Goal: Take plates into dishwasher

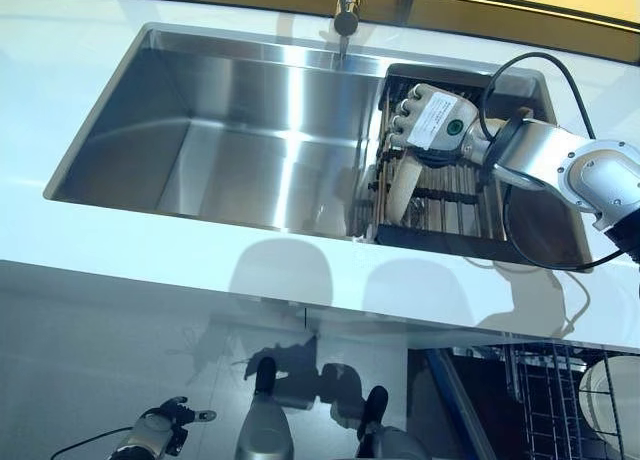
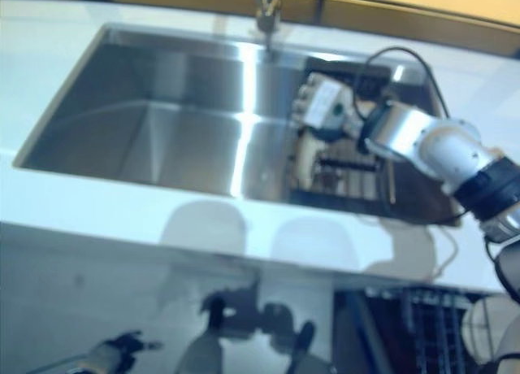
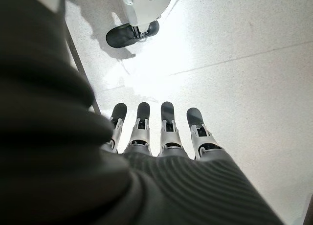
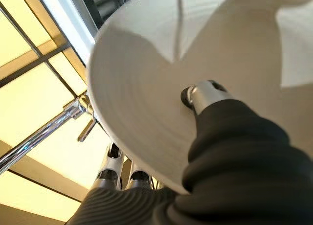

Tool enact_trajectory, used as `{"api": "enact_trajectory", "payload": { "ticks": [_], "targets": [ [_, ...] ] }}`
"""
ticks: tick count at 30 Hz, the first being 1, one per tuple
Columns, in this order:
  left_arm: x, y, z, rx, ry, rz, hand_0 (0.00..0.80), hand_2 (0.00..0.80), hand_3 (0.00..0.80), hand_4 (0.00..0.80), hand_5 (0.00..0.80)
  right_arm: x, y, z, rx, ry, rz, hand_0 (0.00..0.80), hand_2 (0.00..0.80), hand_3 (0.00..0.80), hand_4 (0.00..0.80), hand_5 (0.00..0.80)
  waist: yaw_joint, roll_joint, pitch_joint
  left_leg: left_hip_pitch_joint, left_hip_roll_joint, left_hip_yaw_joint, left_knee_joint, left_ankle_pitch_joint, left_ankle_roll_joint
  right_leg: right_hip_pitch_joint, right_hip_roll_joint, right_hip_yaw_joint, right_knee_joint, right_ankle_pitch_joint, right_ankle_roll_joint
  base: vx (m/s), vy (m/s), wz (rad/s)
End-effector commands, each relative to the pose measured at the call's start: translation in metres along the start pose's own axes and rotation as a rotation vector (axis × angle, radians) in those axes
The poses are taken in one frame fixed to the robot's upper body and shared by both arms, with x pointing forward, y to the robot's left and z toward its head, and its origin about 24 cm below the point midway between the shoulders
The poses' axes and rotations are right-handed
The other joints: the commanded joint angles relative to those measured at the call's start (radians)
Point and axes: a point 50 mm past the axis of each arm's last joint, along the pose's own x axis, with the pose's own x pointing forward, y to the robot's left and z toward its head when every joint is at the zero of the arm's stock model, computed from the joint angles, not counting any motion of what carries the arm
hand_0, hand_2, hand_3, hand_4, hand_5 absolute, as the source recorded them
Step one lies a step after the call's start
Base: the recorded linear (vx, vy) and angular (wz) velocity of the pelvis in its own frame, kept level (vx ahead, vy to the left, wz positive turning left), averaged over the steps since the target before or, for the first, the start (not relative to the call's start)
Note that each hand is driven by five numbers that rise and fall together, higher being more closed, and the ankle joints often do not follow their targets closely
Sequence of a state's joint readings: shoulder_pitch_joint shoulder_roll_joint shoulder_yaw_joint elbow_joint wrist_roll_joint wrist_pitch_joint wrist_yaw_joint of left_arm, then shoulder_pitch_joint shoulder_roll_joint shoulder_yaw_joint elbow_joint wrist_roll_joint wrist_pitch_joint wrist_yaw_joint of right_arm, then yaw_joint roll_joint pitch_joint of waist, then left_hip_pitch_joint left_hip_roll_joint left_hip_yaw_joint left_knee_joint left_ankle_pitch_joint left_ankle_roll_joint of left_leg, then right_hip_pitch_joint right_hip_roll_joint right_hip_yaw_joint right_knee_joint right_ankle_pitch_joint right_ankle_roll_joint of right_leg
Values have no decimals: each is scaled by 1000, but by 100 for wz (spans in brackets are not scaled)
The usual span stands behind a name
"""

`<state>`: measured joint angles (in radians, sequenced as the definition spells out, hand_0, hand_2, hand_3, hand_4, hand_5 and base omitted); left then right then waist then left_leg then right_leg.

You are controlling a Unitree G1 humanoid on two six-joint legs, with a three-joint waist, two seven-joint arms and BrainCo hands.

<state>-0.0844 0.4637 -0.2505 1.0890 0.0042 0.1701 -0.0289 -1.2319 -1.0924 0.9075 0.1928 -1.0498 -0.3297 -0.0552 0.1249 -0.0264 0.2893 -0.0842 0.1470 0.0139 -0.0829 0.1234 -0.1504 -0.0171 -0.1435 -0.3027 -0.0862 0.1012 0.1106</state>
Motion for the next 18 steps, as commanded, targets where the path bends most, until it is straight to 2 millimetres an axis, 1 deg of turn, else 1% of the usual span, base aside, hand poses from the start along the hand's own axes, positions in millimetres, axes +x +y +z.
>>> {"api": "enact_trajectory", "payload": {
  "ticks": [1,4,7,11,14,18],
  "targets": [
    [-1,25,4,-16,5,61,0,0,0,0,0,-1,9,5,-33,-29,16,800,800,800,800,800,6,-38,9,-13,-31,42,-4,-19,37,-10,-36,15,-1,-5,56,0,0,0],
    [-1,25,2,-17,10,62,0,0,0,0,0,-4,12,4,-70,-36,10,800,800,800,800,800,6,-39,3,-9,-30,43,-4,-20,37,-7,-35,15,-1,-6,56,0,0,0],
    [-1,26,-1,-16,14,60,0,0,0,0,0,-7,15,-2,-101,-14,8,800,800,800,800,800,4,-41,-6,-3,-28,44,-4,-22,37,-2,-34,16,-1,-7,56,0,0,0],
    [-1,23,-5,-12,21,56,0,0,0,0,0,-14,19,-17,-130,56,9,800,800,800,800,800,0,-44,-23,8,-26,45,-4,-26,35,7,-31,20,-1,-12,55,0,0,0],
    [-2,22,-10,-8,33,56,0,0,0,0,0,-24,18,-41,-137,179,-14,800,800,800,800,800,-6,-49,-47,24,-23,45,-4,-30,34,21,-28,26,-1,-16,56,12,-6,0],
    [-2,17,-16,0,46,50,0,0,0,0,0,-39,11,-73,-103,384,-73,800,800,800,800,800,-20,-51,-77,52,-19,58,-4,-40,32,39,-26,37,-1,-22,58,34,-9,0]
  ]
}}
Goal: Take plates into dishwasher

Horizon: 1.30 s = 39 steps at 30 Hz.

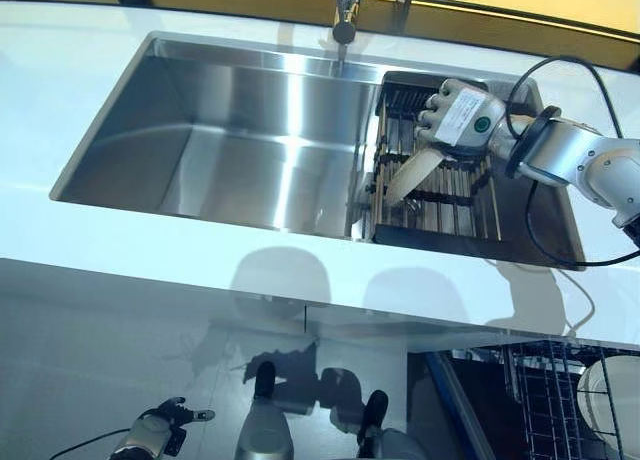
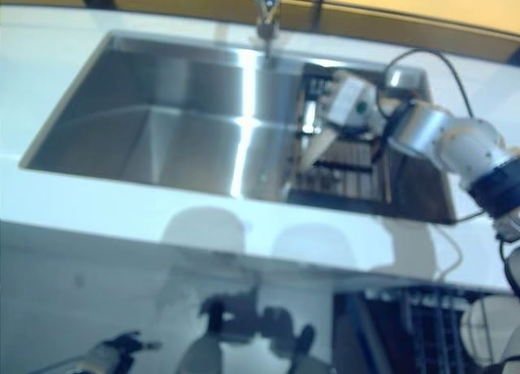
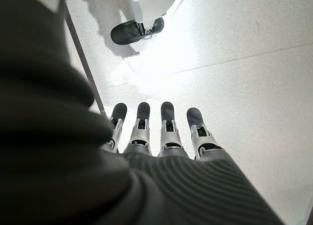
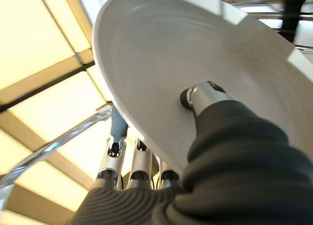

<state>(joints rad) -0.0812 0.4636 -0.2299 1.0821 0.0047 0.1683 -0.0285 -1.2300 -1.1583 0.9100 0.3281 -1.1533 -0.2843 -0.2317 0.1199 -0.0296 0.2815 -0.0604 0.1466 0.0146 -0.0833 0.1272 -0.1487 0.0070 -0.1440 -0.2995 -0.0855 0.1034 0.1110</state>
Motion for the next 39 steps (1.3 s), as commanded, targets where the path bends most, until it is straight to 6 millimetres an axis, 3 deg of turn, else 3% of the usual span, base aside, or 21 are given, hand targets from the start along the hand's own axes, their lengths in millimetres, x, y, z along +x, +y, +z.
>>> {"api": "enact_trajectory", "payload": {
  "ticks": [1,5,11,19,29,39],
  "targets": [
    [-2,14,-18,21,53,43,0,0,0,0,0,-12,-14,-53,15,296,-92,800,800,800,800,800,-18,-47,-74,33,-17,60,-4,-46,30,18,-25,35,-2,-25,59,40,-2,-2],
    [-3,5,-31,25,73,29,0,0,0,0,0,-31,-21,-86,79,511,-160,800,800,800,800,800,-40,-44,-117,73,-10,83,-4,-65,31,36,-26,55,-2,-31,64,77,14,-5],
    [-5,2,-43,42,95,13,0,0,0,0,0,-57,-20,-119,64,652,-93,800,800,800,800,800,-74,-34,-174,118,8,127,-4,-83,24,47,-26,90,-2,-38,69,49,23,-23],
    [-7,5,-52,107,85,2,0,0,0,0,0,-92,-8,-142,96,795,-5,800,800,800,800,800,-120,-34,-217,160,22,167,-4,-95,19,55,-11,135,-2,-38,73,41,-21,-22],
    [-7,1,-47,154,59,-33,0,0,0,0,0,-141,28,-142,304,930,180,800,800,800,800,800,-204,-25,-238,198,34,226,-4,-111,19,34,11,221,-2,-31,70,32,-4,-27],
    [-6,-3,-46,167,68,-38,0,0,0,0,0,-201,67,-127,549,1113,324,800,800,800,800,800,-292,-23,-230,237,39,285,-4,-130,22,9,26,294,-2,-15,66,14,1,-22]
  ]
}}
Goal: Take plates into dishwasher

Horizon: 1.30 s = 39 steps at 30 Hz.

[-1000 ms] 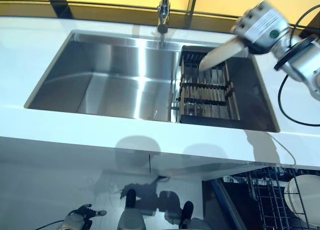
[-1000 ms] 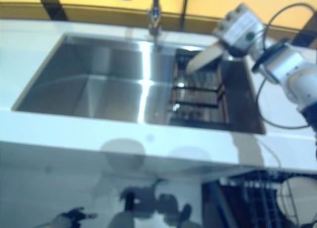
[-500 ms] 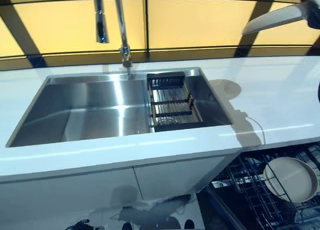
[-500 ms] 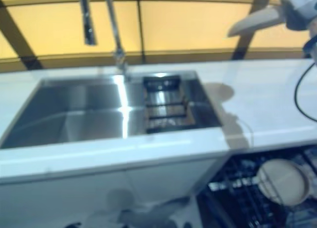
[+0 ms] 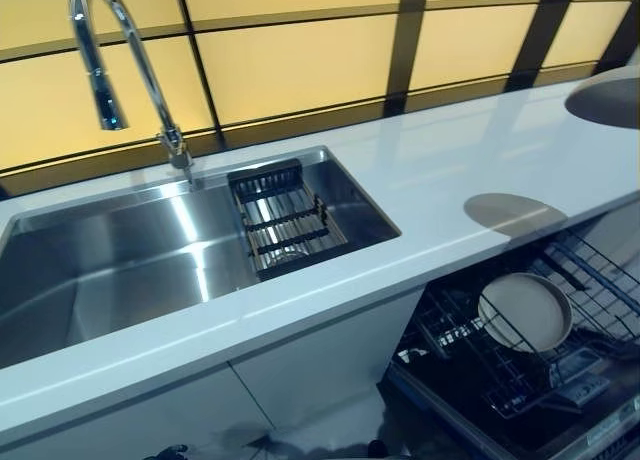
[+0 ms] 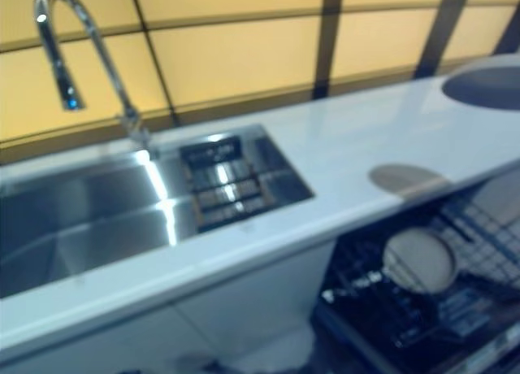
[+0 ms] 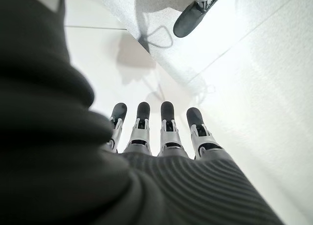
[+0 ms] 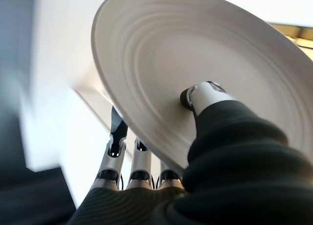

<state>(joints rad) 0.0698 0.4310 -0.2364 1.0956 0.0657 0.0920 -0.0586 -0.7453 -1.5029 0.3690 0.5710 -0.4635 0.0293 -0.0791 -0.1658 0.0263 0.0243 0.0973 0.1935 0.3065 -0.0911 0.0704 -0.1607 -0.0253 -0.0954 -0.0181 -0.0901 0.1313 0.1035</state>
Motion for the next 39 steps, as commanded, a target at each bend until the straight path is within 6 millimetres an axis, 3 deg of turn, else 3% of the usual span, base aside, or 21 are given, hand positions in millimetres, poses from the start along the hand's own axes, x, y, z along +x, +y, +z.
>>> {"api": "enact_trajectory", "payload": {
  "ticks": [1,8,14,26,39],
  "targets": [
    [0,27,8,100,-2,65,0,0,0,0,0,-3,-18,-26,129,123,-62,800,800,800,800,800,-16,-78,30,83,-8,0,4,-75,34,38,-21,20,3,-41,74,-18,-6,-21],
    [1,27,17,97,-15,71,0,0,0,0,0,-18,21,-42,290,215,122,800,800,800,800,800,-50,-81,44,97,-12,30,4,-83,38,20,-22,48,3,-28,75,-14,2,-18],
    [2,29,23,94,-2,85,0,0,0,0,0,-31,60,-38,488,261,335,800,800,800,800,800,-66,-85,61,106,-13,46,4,-88,42,8,-24,53,3,-17,73,1,-11,-10],
    [2,34,40,92,-11,98,0,0,0,0,0,-41,107,-5,629,267,600,800,800,800,800,800,-61,-81,92,98,-16,36,4,-83,44,-3,-27,34,3,-8,64,1,-10,-2],
    [1,40,54,93,-26,106,0,0,0,0,0,-43,134,34,605,219,739,800,800,800,800,800,-33,-71,111,89,-20,12,4,-75,44,6,-34,10,3,-11,60,-6,-3,3]
  ]
}}
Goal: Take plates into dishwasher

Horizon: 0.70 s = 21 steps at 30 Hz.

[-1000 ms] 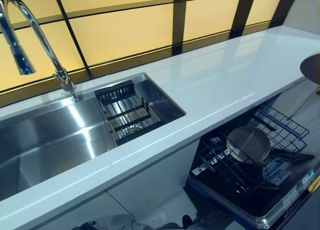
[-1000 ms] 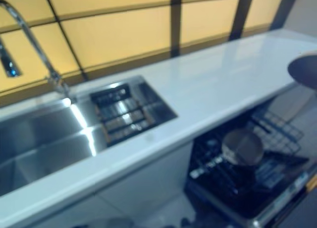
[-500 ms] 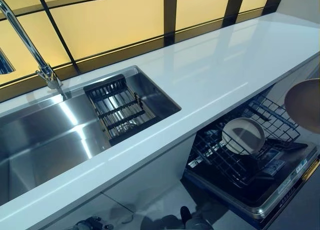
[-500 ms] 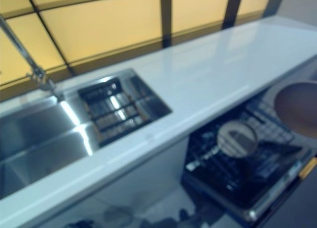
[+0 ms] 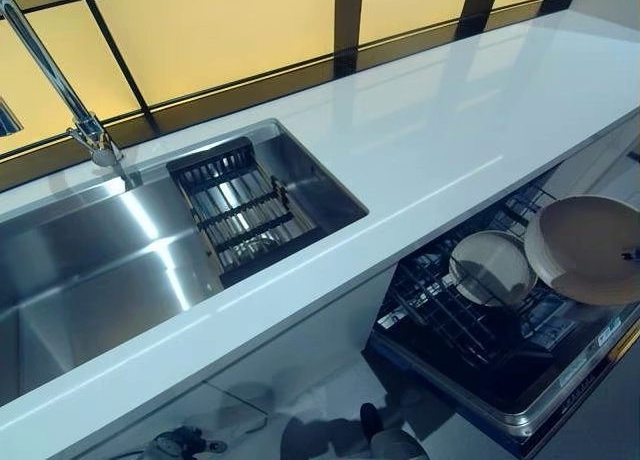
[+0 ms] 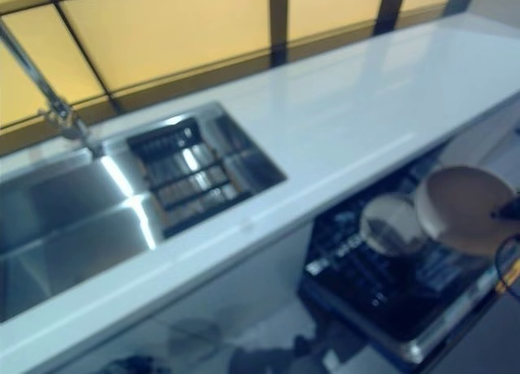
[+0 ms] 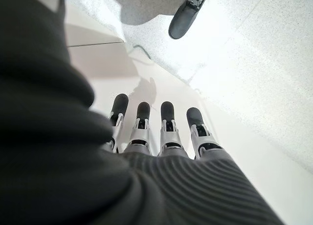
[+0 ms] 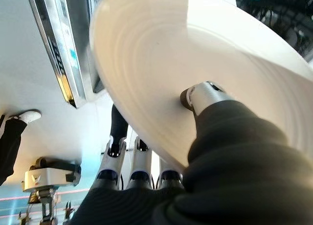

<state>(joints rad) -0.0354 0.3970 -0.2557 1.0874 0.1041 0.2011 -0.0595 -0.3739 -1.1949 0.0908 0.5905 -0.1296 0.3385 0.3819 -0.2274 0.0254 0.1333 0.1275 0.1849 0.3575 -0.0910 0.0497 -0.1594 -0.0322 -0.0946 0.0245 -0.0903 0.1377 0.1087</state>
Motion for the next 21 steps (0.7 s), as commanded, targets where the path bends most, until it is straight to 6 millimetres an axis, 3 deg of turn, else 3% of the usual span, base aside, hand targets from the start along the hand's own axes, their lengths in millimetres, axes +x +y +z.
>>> {"api": "enact_trajectory", "payload": {
  "ticks": [1,21],
  "targets": [
    [-3,40,15,54,-18,99,0,0,0,0,0,3,-4,30,-5,-71,-39,800,800,800,800,800,30,-68,2,59,-11,-40,4,-54,42,14,-35,-35,3,-17,55,-9,-4,8],
    [-4,40,31,52,-37,89,0,0,0,0,0,23,59,53,-147,-41,16,800,800,800,800,800,69,-37,26,45,-13,-65,4,-42,40,29,-48,-62,3,-23,56,-2,1,4]
  ]
}}
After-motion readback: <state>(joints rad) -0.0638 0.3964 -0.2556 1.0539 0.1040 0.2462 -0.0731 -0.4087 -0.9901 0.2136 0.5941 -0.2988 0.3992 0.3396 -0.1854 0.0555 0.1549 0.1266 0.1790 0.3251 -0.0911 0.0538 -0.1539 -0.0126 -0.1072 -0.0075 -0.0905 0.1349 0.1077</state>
